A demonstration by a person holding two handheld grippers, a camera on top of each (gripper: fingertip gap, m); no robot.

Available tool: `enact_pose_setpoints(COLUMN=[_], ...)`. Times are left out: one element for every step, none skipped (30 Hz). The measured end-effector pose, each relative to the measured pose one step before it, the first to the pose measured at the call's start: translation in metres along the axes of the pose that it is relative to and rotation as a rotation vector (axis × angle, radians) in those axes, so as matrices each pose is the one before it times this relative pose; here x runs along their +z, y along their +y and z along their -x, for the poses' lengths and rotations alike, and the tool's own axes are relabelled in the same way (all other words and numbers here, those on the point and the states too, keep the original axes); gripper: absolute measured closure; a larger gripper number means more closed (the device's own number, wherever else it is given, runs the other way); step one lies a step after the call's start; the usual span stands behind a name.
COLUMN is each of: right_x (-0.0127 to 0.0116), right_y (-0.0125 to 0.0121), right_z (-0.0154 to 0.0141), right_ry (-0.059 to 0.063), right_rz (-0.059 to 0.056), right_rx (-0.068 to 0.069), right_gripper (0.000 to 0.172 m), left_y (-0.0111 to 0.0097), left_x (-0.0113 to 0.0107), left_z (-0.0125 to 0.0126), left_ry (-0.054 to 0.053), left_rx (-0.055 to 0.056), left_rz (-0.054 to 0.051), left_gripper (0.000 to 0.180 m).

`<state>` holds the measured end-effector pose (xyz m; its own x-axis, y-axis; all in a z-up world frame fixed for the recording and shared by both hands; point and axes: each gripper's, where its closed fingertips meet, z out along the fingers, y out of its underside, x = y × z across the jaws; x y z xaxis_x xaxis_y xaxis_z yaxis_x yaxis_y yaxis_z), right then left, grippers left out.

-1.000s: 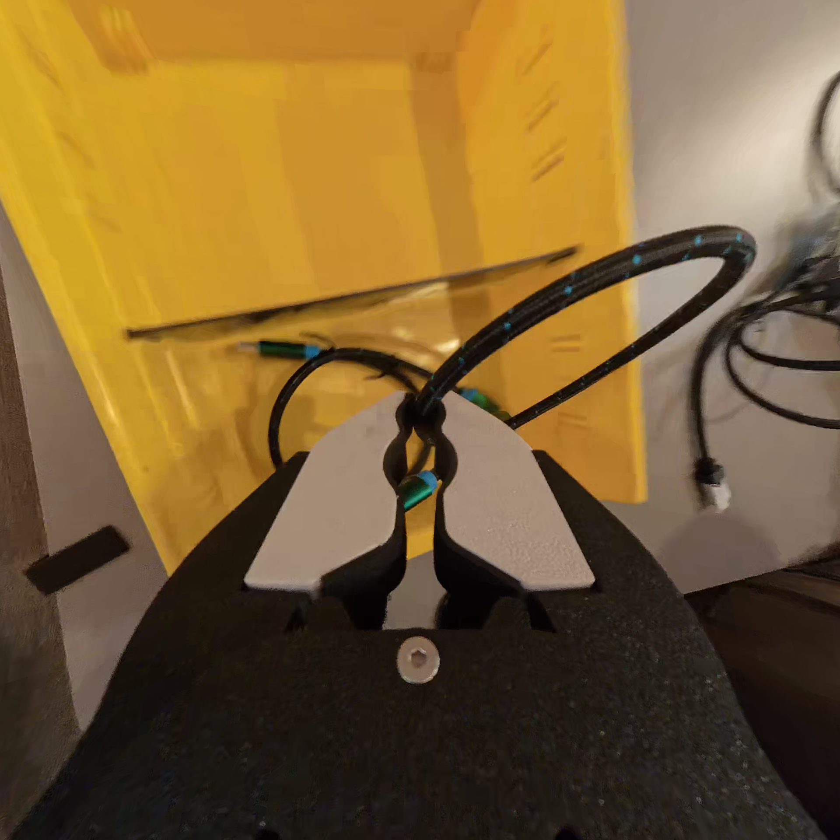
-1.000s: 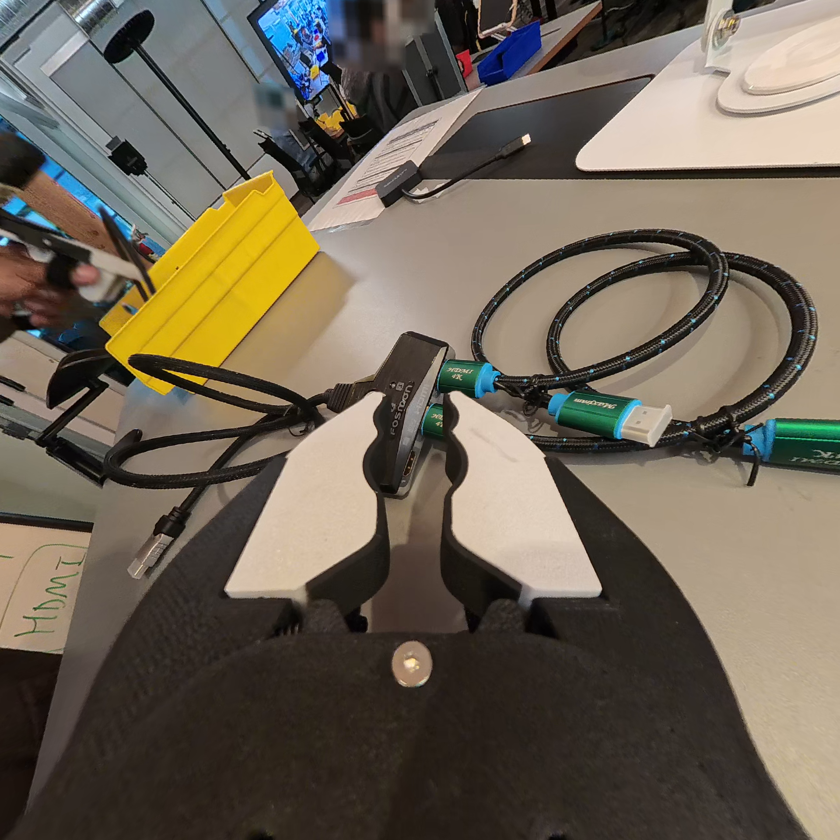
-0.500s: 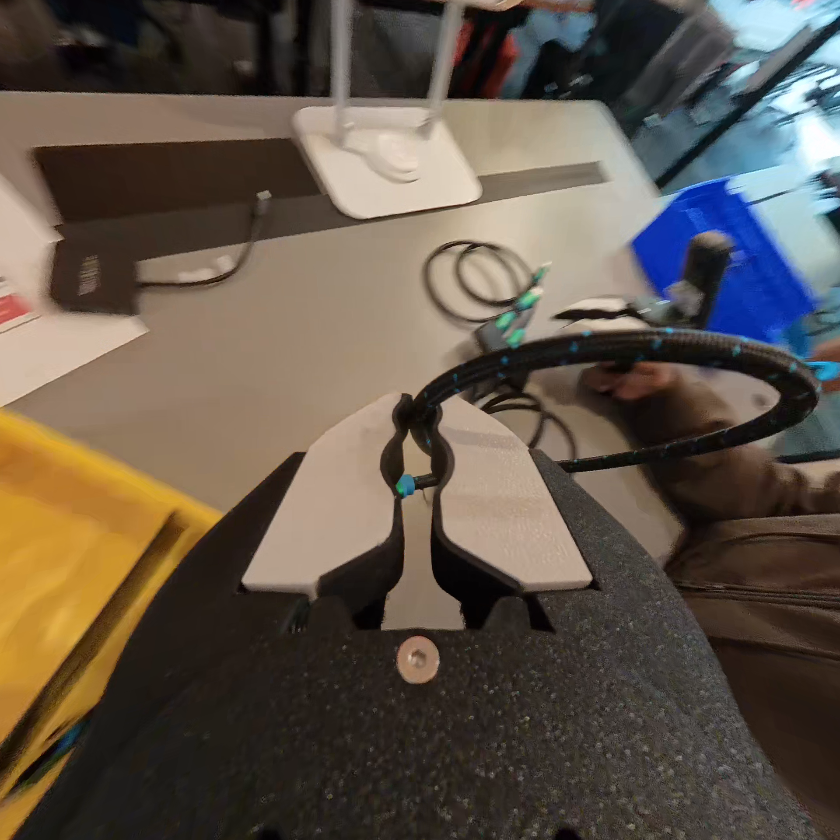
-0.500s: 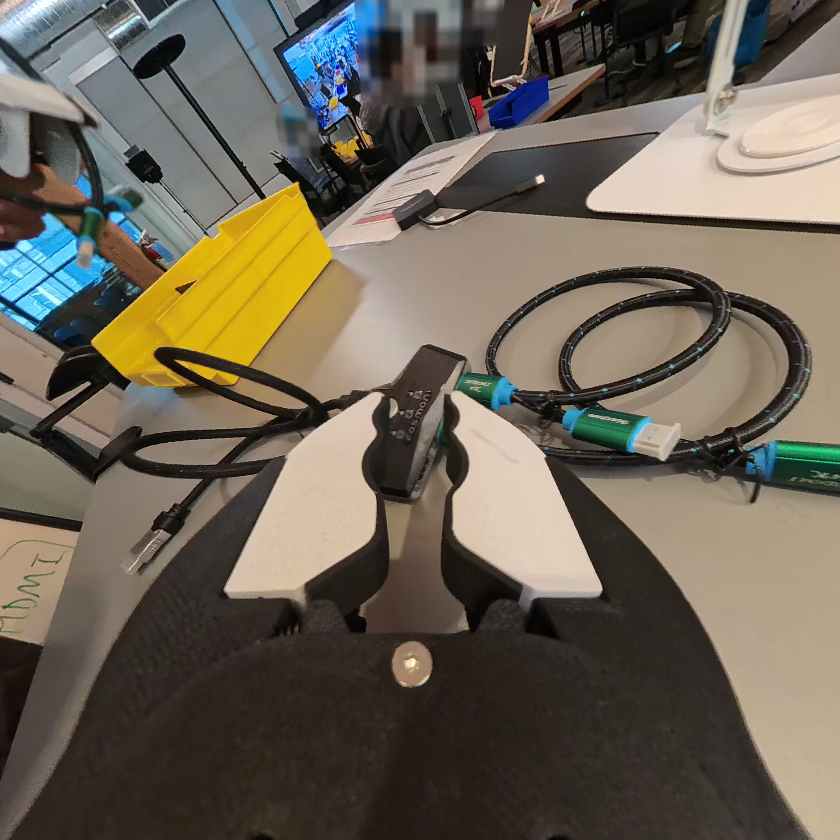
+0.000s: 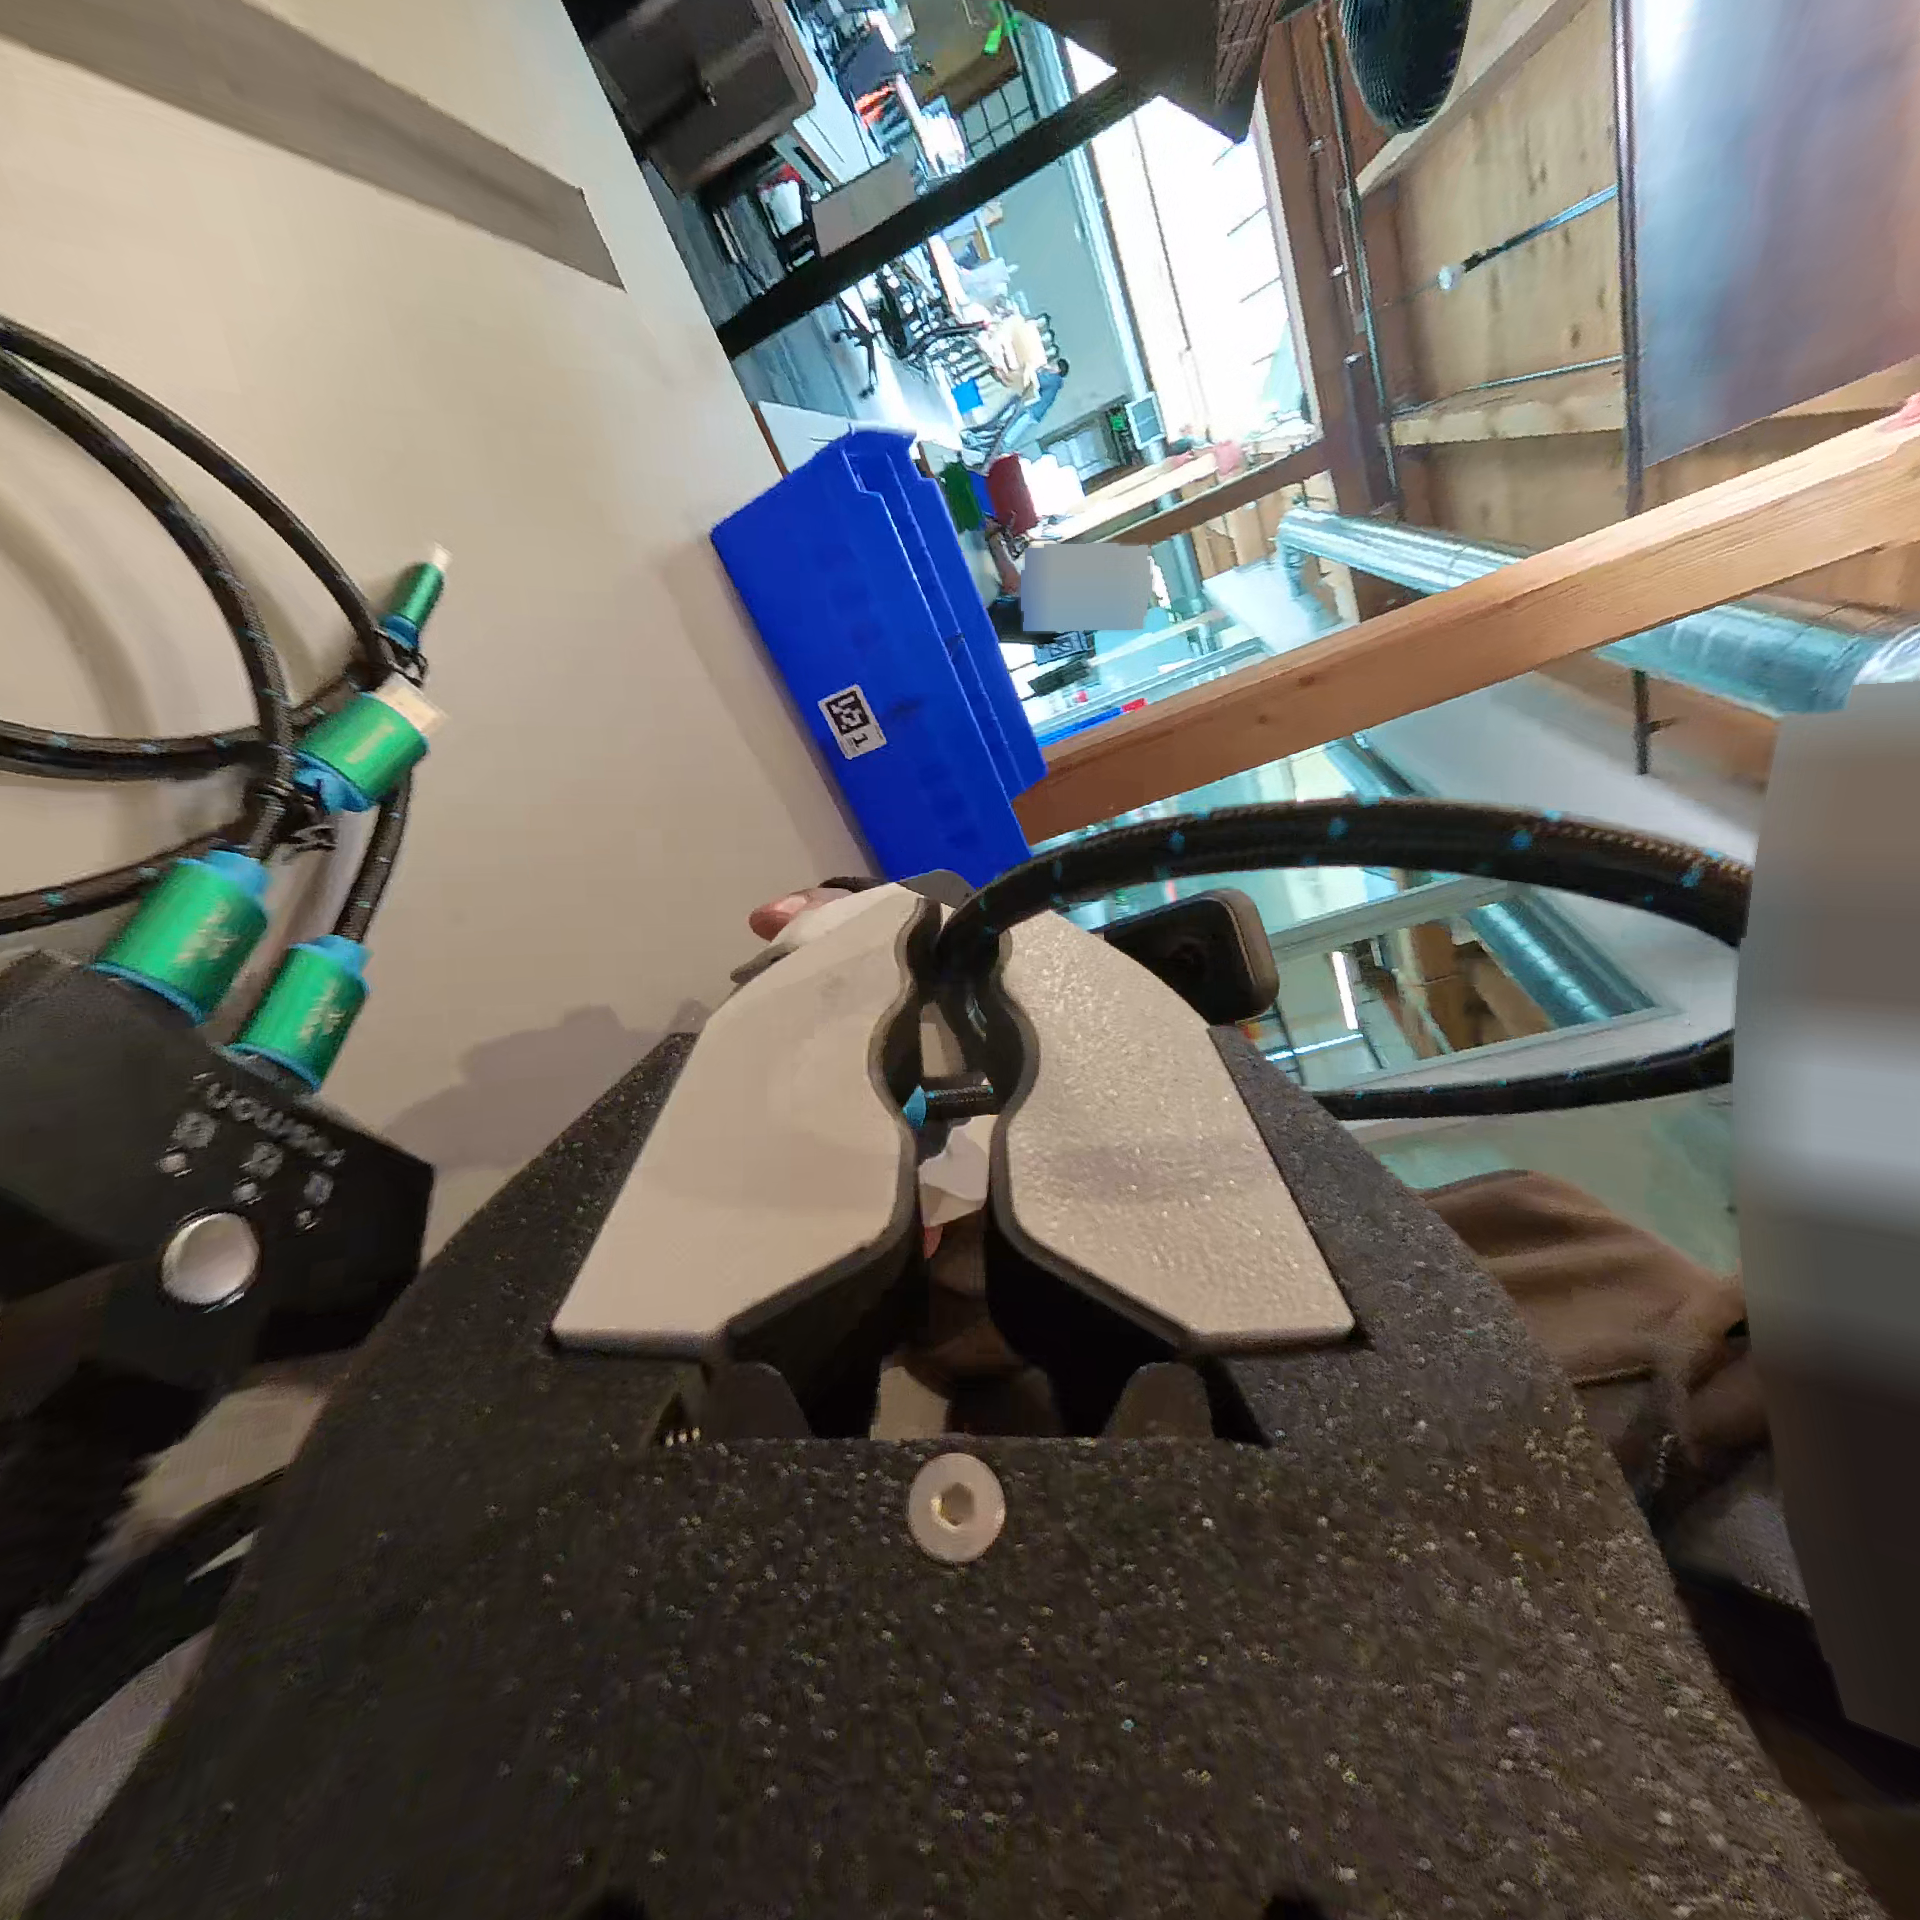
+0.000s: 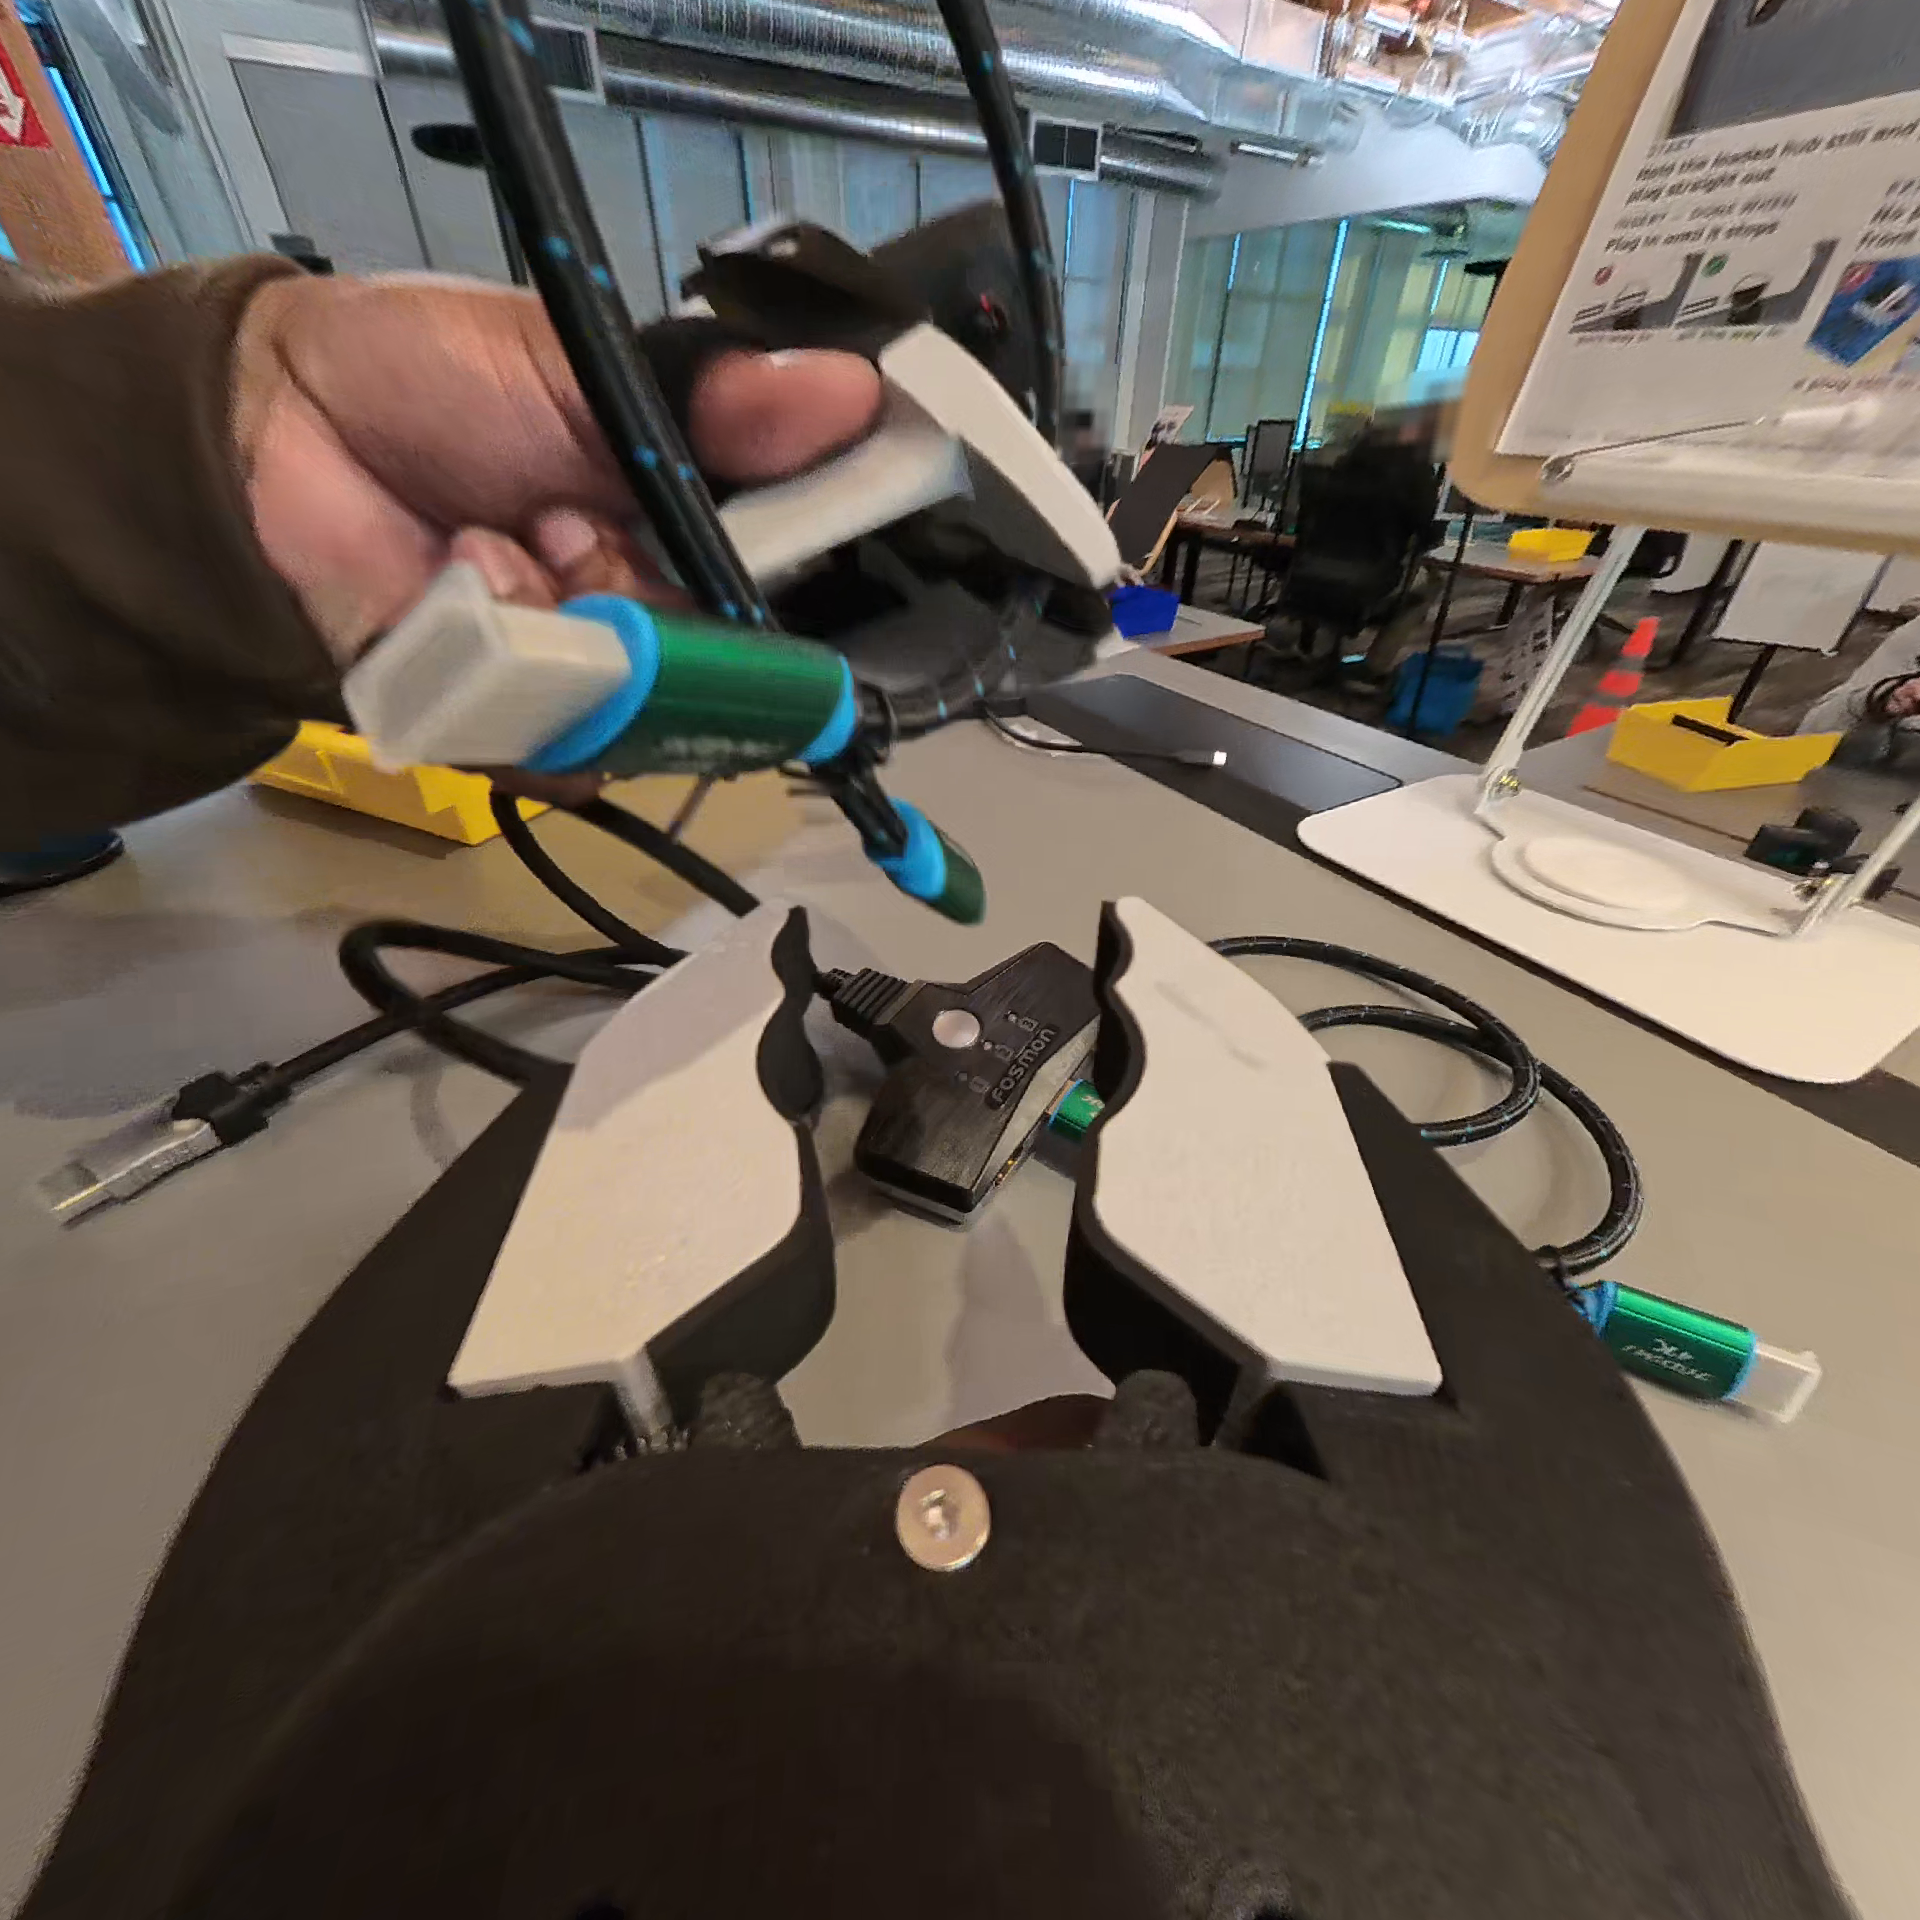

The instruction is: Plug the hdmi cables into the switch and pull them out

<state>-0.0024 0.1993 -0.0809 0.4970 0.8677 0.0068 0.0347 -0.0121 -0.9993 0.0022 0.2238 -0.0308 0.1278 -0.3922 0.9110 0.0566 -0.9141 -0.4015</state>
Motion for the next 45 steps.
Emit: enact_pose_setpoints(right_x=[-0.00118,-0.00079,-0.00053,-0.00065,-0.00042,0.00012,0.00060,0.00089,0.00111,0.00098,0.00059,0.00018,-0.00049,-0.00091,-0.00146,-0.00233,-0.00288,-0.00309,-0.00324,-0.00318,-0.00301,-0.00283,-0.00233,-0.00197,-0.00174,-0.00170,-0.00149,-0.00110,-0.00070,-0.00038,-0.00006,0.00020,0.00015,0.00026,0.00024,0.00018,0.00013,0.00004,0.00023,0.00017,0.00041,0.00058,0.00076,0.00097,0.00123], right_y=[-0.00104,0.00013,0.00029,-0.00027,-0.00014,0.00017,0.00019,0.00040,0.00078,0.00062,0.00050,0.00011,-0.00045,-0.00057,-0.00100,-0.00182,-0.00253,-0.00289,-0.00299,-0.00320,-0.00313,-0.00306,-0.00247,-0.00260,-0.00284,-0.00262,-0.00228,-0.00173,-0.00118,-0.00053,0.00011,0.00026,0.00033,0.00039,0.00024,0.00027,0.00002,0.00006,0.00012,0.00033,0.00042,0.00086,0.00104,0.00123,0.00140], right_z=[-0.00152,-0.00145,-0.00205,-0.00326,-0.00257,-0.00033,0.00091,0.00096,0.00105,0.00096,-0.00039,-0.00188,-0.00297,-0.00416,-0.00499,-0.00552,-0.00626,-0.00633,-0.00627,-0.00630,-0.00569,-0.00469,-0.00446,-0.00292,-0.00106,-0.00065,-0.00108,-0.00101,-0.00073,-0.00056,-0.00023,0.00011,0.00017,0.00022,0.00022,0.00001,0.00006,0.00000,0.00003,0.00004,0.00014,0.00016,0.00029,0.00031,0.00019], right_ry=[0.0034,0.0012,0.0053,0.0159,0.0119,-0.0029,-0.0089,-0.0083,-0.0103,-0.0118,-0.0061,-0.0006,-0.0006,-0.0024,-0.0029,0.0004,0.0057,0.0043,0.0029,0.0049,0.0051,0.0022,0.0020,-0.0038,-0.0122,-0.0112,-0.0039,0.0001,0.0013,0.0017,0.0012,0.0008,0.0003,-0.0002,-0.0002,-0.0001,-0.0005,-0.0009,-0.0007,-0.0002,0.0000,0.0006,0.0008,0.0008,0.0015], right_rz=[-0.0054,0.0000,0.0013,-0.0023,-0.0004,0.0014,0.0017,0.0027,0.0043,0.0034,0.0015,-0.0019,-0.0070,-0.0082,-0.0112,-0.0153,-0.0183,-0.0193,-0.0193,-0.0184,-0.0176,-0.0162,-0.0124,-0.0119,-0.0136,-0.0143,-0.0119,-0.0087,-0.0058,-0.0024,0.0009,0.0015,0.0011,0.0016,0.0018,0.0009,0.0002,-0.0001,0.0005,0.0018,0.0032,0.0046,0.0060,0.0073,0.0080], right_rx=[0.0007,0.0044,0.0039,0.0029,0.0025,0.0030,0.0051,0.0071,0.0104,0.0160,0.0232,0.0309,0.0423,0.0569,0.0619,0.0563,0.0548,0.0601,0.0635,0.0591,0.0515,0.0470,0.0459,0.0410,0.0326,0.0244,0.0164,0.0101,0.0057,0.0021,-0.0011,-0.0027,-0.0025,-0.0022,-0.0021,-0.0012,0.0003,0.0012,0.0011,-0.0001,-0.0018,-0.0030,-0.0041,-0.0053,-0.0062], right_gripper=[0.123,0.127,0.134,0.140,0.144,0.146,0.146,0.147,0.149,0.151,0.154,0.159,0.160,0.160,0.160,0.160,0.160,0.161,0.161,0.160,0.160,0.161,0.161,0.160,0.161,0.161,0.161,0.161,0.160,0.160,0.160,0.160,0.160,0.160,0.160,0.160,0.160,0.160,0.160,0.160,0.160,0.160,0.160,0.160,0.160], left_y=[0.00051,0.00011,0.00061,0.00069,0.00025,-0.00083,-0.00082,-0.00073,-0.00063,-0.00124,-0.00213,-0.00237,-0.00217,-0.00099,-0.00005,-0.00021,-0.00086,-0.00132,-0.00024,0.00177,0.00406,0.00584,0.00842,0.01191,0.01534,0.01729,0.01803,0.01753,0.01647,0.01441,0.00929,0.00417,-0.00013,-0.00340,-0.00578,-0.00636,-0.00696,-0.00752,-0.00746,-0.00677,-0.00480,-0.00174,0.00005,0.00018,-0.00033], left_x=[0.00751,0.00598,0.00461,0.00366,0.00270,0.00169,0.00128,0.00108,0.00079,0.00027,-0.00045,-0.00097,-0.00140,-0.00108,-0.00075,-0.00108,-0.00153,-0.00204,-0.00209,-0.00147,-0.00066,-0.00013,0.00081,0.00231,0.00375,0.00494,0.00566,0.00587,0.00552,0.00448,0.00214,-0.00092,-0.00381,-0.00617,-0.00806,-0.00912,-0.00997,-0.01038,-0.01039,-0.00974,-0.00842,-0.00629,-0.00429,-0.00250,-0.00083], left_z=[0.00152,0.00083,0.00048,0.00028,-0.00054,-0.00088,-0.00058,-0.00032,0.00016,0.00098,0.00191,0.00281,0.00248,0.00067,-0.00026,-0.00070,-0.00064,-0.00150,-0.00152,-0.00226,-0.00285,-0.00328,-0.00398,-0.00417,-0.00314,-0.00235,-0.00040,0.00311,0.00673,0.00891,0.01004,0.01077,0.01043,0.00983,0.01047,0.01200,0.01310,0.01363,0.01384,0.01142,0.00596,0.00056,-0.00213,-0.00621,-0.01002], left_ry=[0.0156,0.0079,-0.0001,-0.0046,-0.0014,0.0010,-0.0004,-0.0005,-0.0018,-0.0051,-0.0106,-0.0196,-0.0198,-0.0105,-0.0070,-0.0075,-0.0145,-0.0175,-0.0242,-0.0226,-0.0165,-0.0118,-0.0031,0.0037,0.0065,0.0112,0.0112,-0.0003,-0.0145,-0.0219,-0.0255,-0.0323,-0.0356,-0.0365,-0.0429,-0.0515,-0.0523,-0.0472,-0.0425,-0.0261,-0.0007,0.0145,0.0093,0.0140,0.0231], left_rx=[-0.0245,-0.0127,-0.0010,0.0035,0.0035,-0.0006,-0.0018,-0.0003,-0.0013,-0.0037,-0.0060,-0.0071,-0.0005,0.0040,0.0053,0.0103,0.0147,0.0245,0.0319,0.0319,0.0240,0.0174,0.0136,0.0073,-0.0014,-0.0084,-0.0124,-0.0128,-0.0083,-0.0079,-0.0037,-0.0022,0.0006,0.0045,0.0126,0.0162,0.0170,0.0150,0.0083,-0.0003,-0.0021,0.0095,0.0214,0.0371,0.0494], left_rz=[0.0012,0.0040,0.0115,0.0148,0.0105,0.0023,0.0012,-0.0001,-0.0011,-0.0070,-0.0134,-0.0166,-0.0183,-0.0157,-0.0145,-0.0211,-0.0311,-0.0360,-0.0327,-0.0238,-0.0157,-0.0146,-0.0083,0.0039,0.0178,0.0245,0.0290,0.0299,0.0335,0.0368,0.0200,0.0013,-0.0137,-0.0237,-0.0290,-0.0250,-0.0225,-0.0222,-0.0206,-0.0157,-0.0020,0.0141,0.0189,0.0140,0.0166], left_gripper=[0.174,0.174,0.174,0.174,0.174,0.174,0.174,0.173,0.173,0.172,0.167,0.158,0.152,0.146,0.141,0.141,0.141,0.141,0.141,0.141,0.141,0.141,0.141,0.141,0.141,0.142,0.142,0.143,0.143,0.144,0.143,0.143,0.143,0.143,0.143,0.143,0.143,0.143,0.142,0.142,0.142,0.142,0.142,0.142,0.142])
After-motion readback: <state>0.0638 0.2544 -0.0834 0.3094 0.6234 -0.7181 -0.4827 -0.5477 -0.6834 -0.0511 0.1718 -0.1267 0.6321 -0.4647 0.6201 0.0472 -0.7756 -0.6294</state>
